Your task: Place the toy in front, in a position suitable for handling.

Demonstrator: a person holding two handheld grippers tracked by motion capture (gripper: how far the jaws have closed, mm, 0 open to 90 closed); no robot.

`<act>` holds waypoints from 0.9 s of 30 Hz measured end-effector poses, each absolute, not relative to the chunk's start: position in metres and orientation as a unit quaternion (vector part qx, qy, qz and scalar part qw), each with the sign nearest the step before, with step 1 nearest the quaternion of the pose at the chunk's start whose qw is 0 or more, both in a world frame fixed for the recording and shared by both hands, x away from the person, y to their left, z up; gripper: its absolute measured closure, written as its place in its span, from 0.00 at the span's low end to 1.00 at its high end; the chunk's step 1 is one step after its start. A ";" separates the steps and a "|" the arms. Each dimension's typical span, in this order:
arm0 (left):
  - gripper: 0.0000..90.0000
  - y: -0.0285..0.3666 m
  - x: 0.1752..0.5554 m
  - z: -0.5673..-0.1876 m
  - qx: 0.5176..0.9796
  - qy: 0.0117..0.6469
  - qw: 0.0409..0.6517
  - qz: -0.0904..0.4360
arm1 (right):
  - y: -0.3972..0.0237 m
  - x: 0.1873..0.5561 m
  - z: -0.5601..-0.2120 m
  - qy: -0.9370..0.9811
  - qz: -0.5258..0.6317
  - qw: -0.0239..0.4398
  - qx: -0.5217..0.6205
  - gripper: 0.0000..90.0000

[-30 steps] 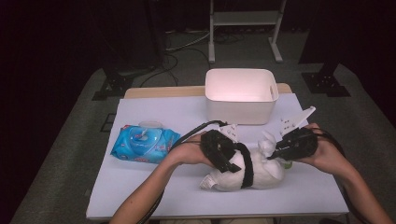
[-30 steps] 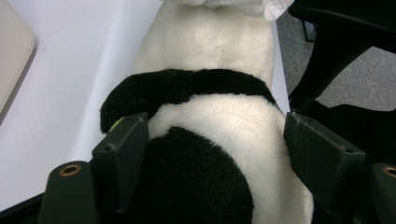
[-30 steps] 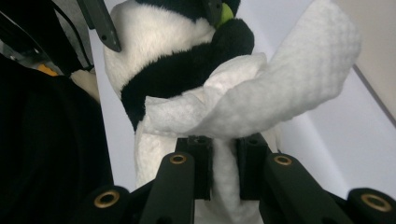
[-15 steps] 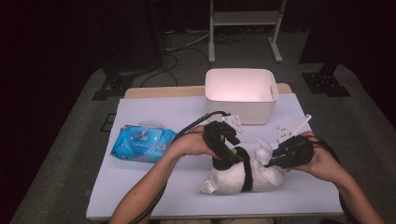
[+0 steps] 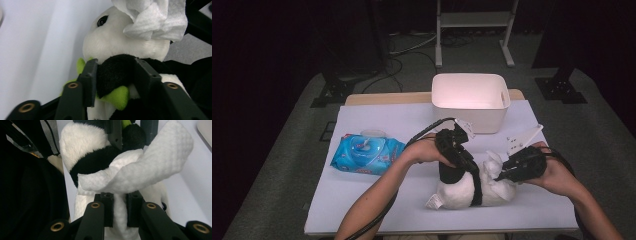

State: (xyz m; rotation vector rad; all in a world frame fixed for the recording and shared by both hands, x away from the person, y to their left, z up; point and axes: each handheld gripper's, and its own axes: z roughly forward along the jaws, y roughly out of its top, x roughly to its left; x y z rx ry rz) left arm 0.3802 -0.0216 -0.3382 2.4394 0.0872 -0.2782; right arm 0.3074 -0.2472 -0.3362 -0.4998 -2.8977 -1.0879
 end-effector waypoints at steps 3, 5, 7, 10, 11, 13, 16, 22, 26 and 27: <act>0.75 -0.020 0.380 -0.337 0.934 0.021 0.342 -0.098 | -0.249 0.307 -0.335 -0.922 -0.352 0.001 -0.158 0.87; 0.77 -0.020 0.380 -0.335 0.935 0.016 0.343 -0.089 | -0.250 0.307 -0.333 -0.921 -0.355 -0.002 -0.160 0.87; 0.79 -0.020 0.380 -0.331 0.937 0.011 0.343 -0.071 | -0.250 0.308 -0.330 -0.921 -0.356 -0.011 -0.159 0.87; 0.79 -0.021 0.381 -0.326 0.939 0.005 0.338 -0.061 | -0.250 0.310 -0.326 -0.919 -0.360 -0.018 -0.159 0.87; 0.79 -0.021 0.384 -0.321 0.941 0.002 0.333 -0.051 | -0.248 0.312 -0.324 -0.920 -0.359 -0.026 -0.157 0.87; 0.79 -0.020 0.386 -0.318 0.941 0.005 0.335 -0.048 | -0.246 0.313 -0.323 -0.920 -0.359 -0.027 -0.157 0.87; 0.79 -0.018 0.390 -0.310 0.944 0.006 0.328 -0.030 | -0.239 0.322 -0.324 -0.920 -0.359 -0.030 -0.157 0.87; 0.78 -0.010 0.388 -0.314 0.951 0.002 0.309 -0.025 | -0.223 0.325 -0.334 -0.923 -0.358 0.003 -0.142 0.88; 0.77 -0.001 0.380 -0.320 0.944 0.001 0.326 -0.045 | -0.219 0.324 -0.329 -0.924 -0.356 -0.001 -0.137 0.88; 0.77 0.000 0.376 -0.321 0.944 -0.007 0.325 -0.050 | -0.219 0.325 -0.327 -0.923 -0.358 -0.007 -0.137 0.88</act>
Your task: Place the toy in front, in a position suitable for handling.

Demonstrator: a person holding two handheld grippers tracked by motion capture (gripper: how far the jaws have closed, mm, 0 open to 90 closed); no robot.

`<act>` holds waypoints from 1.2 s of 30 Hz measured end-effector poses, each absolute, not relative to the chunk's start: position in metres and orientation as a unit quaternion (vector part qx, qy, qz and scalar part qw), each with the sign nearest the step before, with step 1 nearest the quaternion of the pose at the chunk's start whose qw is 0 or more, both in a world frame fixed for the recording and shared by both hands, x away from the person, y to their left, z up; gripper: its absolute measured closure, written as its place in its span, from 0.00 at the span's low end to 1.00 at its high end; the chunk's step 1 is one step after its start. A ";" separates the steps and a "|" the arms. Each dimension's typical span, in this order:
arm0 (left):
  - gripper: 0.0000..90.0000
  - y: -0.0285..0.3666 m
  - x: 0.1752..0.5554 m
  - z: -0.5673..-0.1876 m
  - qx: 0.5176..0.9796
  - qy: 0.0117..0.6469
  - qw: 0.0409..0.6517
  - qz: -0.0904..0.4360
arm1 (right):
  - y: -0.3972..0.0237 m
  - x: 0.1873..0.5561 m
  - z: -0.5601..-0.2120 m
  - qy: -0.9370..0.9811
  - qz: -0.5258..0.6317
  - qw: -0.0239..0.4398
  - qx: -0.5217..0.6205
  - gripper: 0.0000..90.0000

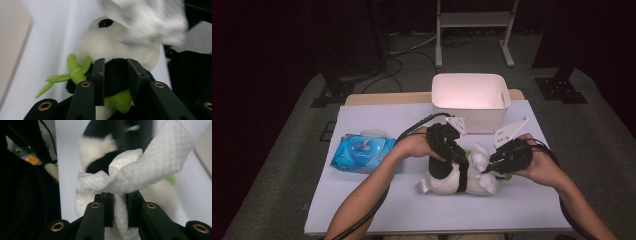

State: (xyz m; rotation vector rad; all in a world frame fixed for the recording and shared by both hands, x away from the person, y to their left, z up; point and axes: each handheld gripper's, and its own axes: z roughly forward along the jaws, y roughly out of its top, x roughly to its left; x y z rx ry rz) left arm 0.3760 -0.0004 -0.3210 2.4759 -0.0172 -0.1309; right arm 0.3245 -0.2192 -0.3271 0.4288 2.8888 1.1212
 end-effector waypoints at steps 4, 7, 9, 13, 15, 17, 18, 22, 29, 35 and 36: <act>0.75 0.000 0.363 -0.321 0.947 -0.022 0.318 -0.048 | -0.218 0.331 -0.323 0.927 0.345 0.020 0.144 0.88; 0.74 0.001 0.359 -0.320 0.947 -0.026 0.317 -0.050 | -0.215 0.332 -0.329 0.932 0.329 0.014 0.151 0.88; 0.72 0.001 0.359 -0.319 0.946 -0.027 0.318 -0.053 | -0.214 0.332 -0.332 0.932 0.329 0.008 0.151 0.88; 0.68 0.003 0.358 -0.314 0.942 -0.027 0.329 -0.065 | -0.215 0.328 -0.338 0.931 0.336 -0.012 0.142 0.88; 0.68 0.002 0.357 -0.313 0.942 -0.026 0.328 -0.066 | -0.215 0.325 -0.337 0.932 0.335 -0.013 0.139 0.88; 0.68 0.001 0.357 -0.313 0.943 -0.028 0.326 -0.064 | -0.216 0.325 -0.335 0.931 0.336 -0.009 0.140 0.88; 0.68 0.001 0.357 -0.312 0.943 -0.028 0.324 -0.063 | -0.217 0.325 -0.334 0.932 0.336 -0.005 0.139 0.88; 0.68 0.001 0.357 -0.309 0.942 -0.028 0.328 -0.059 | -0.218 0.326 -0.337 0.931 0.334 -0.011 0.150 0.88; 0.69 0.000 0.357 -0.312 0.946 -0.025 0.319 -0.057 | -0.220 0.323 -0.335 0.930 0.340 -0.009 0.142 0.88; 0.70 -0.002 0.356 -0.314 0.947 -0.032 0.315 -0.060 | -0.222 0.326 -0.335 0.928 0.340 -0.002 0.149 0.88; 0.70 -0.003 0.356 -0.313 0.947 -0.034 0.314 -0.061 | -0.222 0.326 -0.334 0.928 0.340 0.001 0.150 0.88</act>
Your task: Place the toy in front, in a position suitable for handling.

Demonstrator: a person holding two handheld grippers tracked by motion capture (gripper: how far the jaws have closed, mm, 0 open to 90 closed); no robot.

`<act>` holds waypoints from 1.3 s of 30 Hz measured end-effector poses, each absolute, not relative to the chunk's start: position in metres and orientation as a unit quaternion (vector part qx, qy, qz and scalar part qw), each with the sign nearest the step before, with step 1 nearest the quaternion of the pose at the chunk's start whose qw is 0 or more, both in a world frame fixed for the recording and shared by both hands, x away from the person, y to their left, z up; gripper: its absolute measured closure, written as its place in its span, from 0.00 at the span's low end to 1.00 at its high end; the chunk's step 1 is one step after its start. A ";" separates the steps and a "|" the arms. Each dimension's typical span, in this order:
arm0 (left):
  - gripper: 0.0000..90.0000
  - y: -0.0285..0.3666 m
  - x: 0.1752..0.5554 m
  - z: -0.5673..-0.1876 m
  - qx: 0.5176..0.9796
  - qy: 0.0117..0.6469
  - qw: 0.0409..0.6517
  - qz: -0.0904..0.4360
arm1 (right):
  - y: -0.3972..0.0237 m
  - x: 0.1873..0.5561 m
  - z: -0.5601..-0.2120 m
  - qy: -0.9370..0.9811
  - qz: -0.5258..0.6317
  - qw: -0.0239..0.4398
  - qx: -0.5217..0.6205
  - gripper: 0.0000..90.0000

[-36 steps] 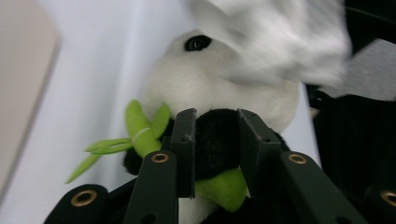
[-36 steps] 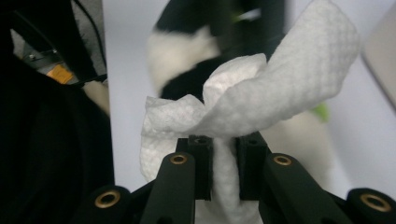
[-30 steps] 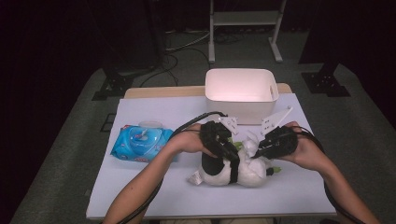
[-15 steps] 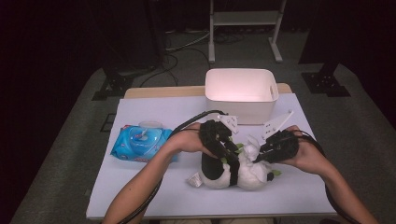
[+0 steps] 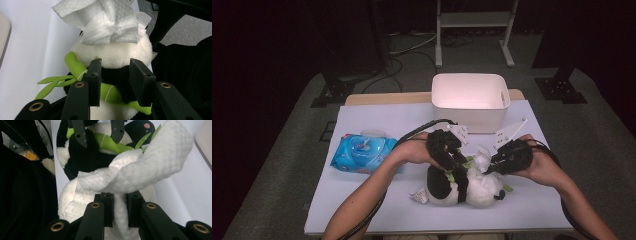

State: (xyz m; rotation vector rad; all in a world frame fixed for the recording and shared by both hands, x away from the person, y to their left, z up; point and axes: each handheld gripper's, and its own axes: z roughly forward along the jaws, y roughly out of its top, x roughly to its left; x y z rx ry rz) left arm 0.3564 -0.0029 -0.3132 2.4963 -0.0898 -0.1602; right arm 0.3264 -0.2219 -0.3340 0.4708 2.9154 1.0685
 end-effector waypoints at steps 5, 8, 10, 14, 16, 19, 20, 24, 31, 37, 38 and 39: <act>0.70 -0.003 0.357 -0.313 0.947 -0.035 0.314 -0.062 | -0.221 0.327 -0.334 0.931 0.335 0.004 0.145 0.88; 0.70 -0.002 0.357 -0.313 0.946 -0.032 0.316 -0.060 | -0.220 0.326 -0.335 0.931 0.334 0.000 0.148 0.88; 0.70 -0.002 0.357 -0.313 0.946 -0.032 0.317 -0.061 | -0.220 0.327 -0.335 0.932 0.334 0.000 0.143 0.88; 0.70 -0.002 0.357 -0.313 0.946 -0.031 0.317 -0.061 | -0.220 0.326 -0.336 0.932 0.334 0.000 0.143 0.88; 0.70 -0.002 0.357 -0.313 0.945 -0.030 0.319 -0.059 | -0.220 0.325 -0.337 0.931 0.335 -0.004 0.145 0.88; 0.71 -0.001 0.358 -0.313 0.946 -0.030 0.318 -0.059 | -0.220 0.324 -0.338 0.931 0.335 -0.008 0.146 0.88; 0.71 -0.001 0.359 -0.314 0.946 -0.028 0.318 -0.059 | -0.219 0.323 -0.338 0.931 0.336 -0.008 0.144 0.88; 0.70 0.000 0.362 -0.316 0.947 -0.021 0.316 -0.055 | -0.220 0.320 -0.341 0.931 0.338 -0.010 0.138 0.88; 0.69 -0.003 0.365 -0.327 0.951 -0.017 0.304 -0.061 | -0.220 0.313 -0.337 0.932 0.338 -0.001 0.131 0.88; 0.68 -0.005 0.365 -0.330 0.951 -0.017 0.303 -0.062 | -0.224 0.320 -0.338 0.931 0.335 0.005 0.144 0.88; 0.68 -0.006 0.365 -0.330 0.951 -0.018 0.303 -0.061 | -0.222 0.319 -0.340 0.931 0.335 -0.001 0.146 0.88; 0.67 -0.006 0.365 -0.330 0.951 -0.018 0.303 -0.061 | -0.222 0.319 -0.340 0.931 0.335 -0.001 0.146 0.88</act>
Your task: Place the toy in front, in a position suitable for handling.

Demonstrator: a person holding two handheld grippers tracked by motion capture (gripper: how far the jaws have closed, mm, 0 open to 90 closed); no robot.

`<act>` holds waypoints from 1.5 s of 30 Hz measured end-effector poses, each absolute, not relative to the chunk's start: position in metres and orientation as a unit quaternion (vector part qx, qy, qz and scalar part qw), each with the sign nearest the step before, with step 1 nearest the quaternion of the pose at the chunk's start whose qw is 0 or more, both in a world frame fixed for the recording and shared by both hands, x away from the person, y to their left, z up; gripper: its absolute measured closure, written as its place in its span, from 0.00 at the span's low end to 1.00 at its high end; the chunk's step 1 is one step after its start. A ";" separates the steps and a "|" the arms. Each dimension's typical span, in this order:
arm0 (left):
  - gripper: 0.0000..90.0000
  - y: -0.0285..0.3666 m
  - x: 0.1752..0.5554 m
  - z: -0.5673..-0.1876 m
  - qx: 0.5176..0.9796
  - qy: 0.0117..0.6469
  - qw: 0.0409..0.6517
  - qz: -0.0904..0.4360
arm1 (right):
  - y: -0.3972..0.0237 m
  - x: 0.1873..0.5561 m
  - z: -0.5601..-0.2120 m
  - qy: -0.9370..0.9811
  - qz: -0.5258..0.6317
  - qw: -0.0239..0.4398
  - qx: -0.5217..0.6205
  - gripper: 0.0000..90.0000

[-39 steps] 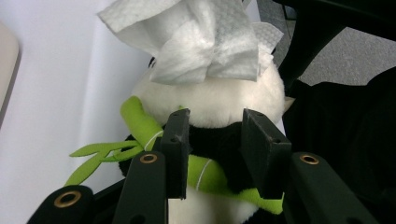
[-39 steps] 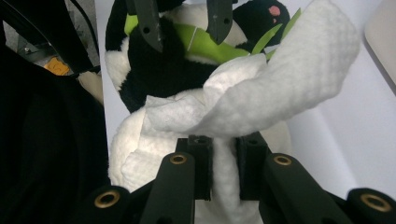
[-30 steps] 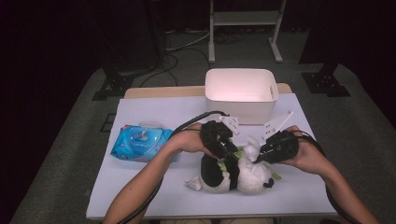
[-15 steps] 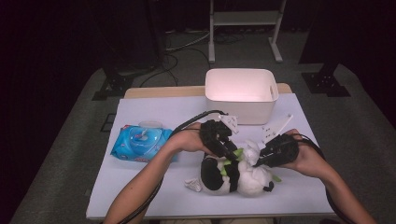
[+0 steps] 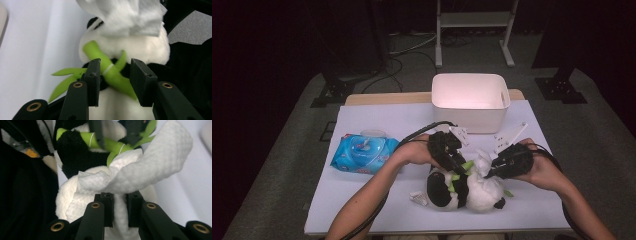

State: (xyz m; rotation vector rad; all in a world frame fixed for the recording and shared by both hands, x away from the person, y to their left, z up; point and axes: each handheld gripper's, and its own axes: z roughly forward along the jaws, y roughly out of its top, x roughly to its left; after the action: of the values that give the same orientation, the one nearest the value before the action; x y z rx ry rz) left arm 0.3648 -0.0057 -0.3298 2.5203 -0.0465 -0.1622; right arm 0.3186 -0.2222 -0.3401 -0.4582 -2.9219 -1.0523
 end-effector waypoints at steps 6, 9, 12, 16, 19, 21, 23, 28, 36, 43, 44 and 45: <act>0.63 -0.009 0.366 -0.334 0.952 -0.009 0.300 -0.060 | -0.223 0.313 -0.345 -0.930 -0.340 0.011 -0.140 0.88; 0.60 -0.013 0.364 -0.338 0.953 -0.012 0.296 -0.065 | -0.221 0.312 -0.346 -0.931 -0.338 0.013 -0.137 0.88; 0.57 -0.017 0.364 -0.342 0.954 -0.012 0.291 -0.067 | -0.221 0.311 -0.347 -0.931 -0.338 0.013 -0.137 0.88; 0.55 -0.020 0.364 -0.347 0.955 -0.012 0.287 -0.071 | -0.221 0.311 -0.348 -0.930 -0.340 0.013 -0.138 0.88; 0.57 -0.023 0.362 -0.349 0.957 -0.018 0.283 -0.066 | -0.221 0.311 -0.348 -0.931 -0.338 0.011 -0.136 0.88; 0.64 -0.025 0.360 -0.349 0.957 -0.022 0.285 -0.057 | -0.221 0.311 -0.347 -0.931 -0.338 0.012 -0.137 0.88; 0.70 -0.025 0.358 -0.348 0.956 -0.028 0.288 -0.046 | -0.221 0.311 -0.347 -0.931 -0.338 0.008 -0.137 0.88; 0.78 -0.021 0.361 -0.340 0.953 -0.030 0.299 -0.030 | -0.224 0.313 -0.343 -0.929 -0.342 -0.003 -0.144 0.88; 0.80 -0.017 0.366 -0.332 0.951 -0.020 0.308 -0.018 | -0.223 0.320 -0.336 -0.927 -0.345 -0.018 -0.145 0.88; 0.80 -0.010 0.363 -0.329 0.952 -0.013 0.306 -0.006 | -0.218 0.328 -0.337 -0.928 -0.341 -0.014 -0.153 0.87; 0.80 -0.010 0.363 -0.329 0.952 -0.013 0.306 -0.006 | -0.217 0.329 -0.340 -0.928 -0.341 -0.014 -0.148 0.88; 0.79 -0.007 0.361 -0.331 0.951 -0.011 0.309 -0.010 | -0.216 0.329 -0.342 -0.927 -0.342 -0.009 -0.150 0.88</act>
State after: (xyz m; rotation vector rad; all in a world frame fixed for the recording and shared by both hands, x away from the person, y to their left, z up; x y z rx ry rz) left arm 0.3610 -0.0068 -0.3313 2.5133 -0.0302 -0.0258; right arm 0.3292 -0.2156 -0.3420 -0.4754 -2.9311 -1.0818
